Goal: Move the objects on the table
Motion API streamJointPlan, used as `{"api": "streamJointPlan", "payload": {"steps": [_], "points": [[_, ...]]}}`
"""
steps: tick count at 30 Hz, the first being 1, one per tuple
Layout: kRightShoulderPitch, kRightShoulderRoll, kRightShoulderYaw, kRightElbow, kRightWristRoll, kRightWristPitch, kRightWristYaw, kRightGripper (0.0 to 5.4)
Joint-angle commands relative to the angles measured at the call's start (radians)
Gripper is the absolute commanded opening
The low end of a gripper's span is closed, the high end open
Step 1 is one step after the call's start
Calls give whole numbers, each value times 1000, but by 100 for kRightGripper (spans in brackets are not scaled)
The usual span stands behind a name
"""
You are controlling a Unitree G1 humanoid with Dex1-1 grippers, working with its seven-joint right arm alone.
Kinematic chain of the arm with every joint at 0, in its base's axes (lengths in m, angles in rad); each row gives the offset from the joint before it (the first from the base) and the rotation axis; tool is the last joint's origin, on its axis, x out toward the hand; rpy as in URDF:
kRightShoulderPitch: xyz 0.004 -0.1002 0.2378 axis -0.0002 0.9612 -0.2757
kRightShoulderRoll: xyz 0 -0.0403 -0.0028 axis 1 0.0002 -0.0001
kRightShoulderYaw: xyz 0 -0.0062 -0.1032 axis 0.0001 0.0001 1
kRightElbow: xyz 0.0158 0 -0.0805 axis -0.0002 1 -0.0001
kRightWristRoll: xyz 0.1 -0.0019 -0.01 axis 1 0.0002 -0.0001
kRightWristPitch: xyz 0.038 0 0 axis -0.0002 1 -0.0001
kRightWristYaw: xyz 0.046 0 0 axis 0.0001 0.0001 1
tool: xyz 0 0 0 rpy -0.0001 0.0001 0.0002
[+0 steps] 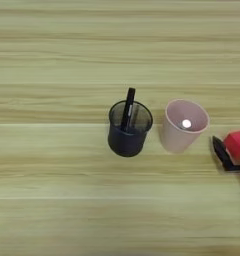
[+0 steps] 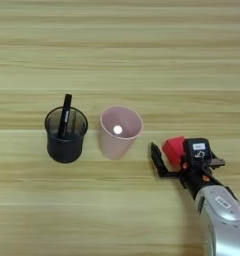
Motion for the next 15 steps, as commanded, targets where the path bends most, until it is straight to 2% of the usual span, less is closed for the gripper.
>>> {"api": "streamJointPlan", "payload": {"steps": [1,15], "points": [[-41,-42,-13,-31,-2,-14,-15,536],[-40,-45,-14,-27,-3,-15,-18,386]]}}
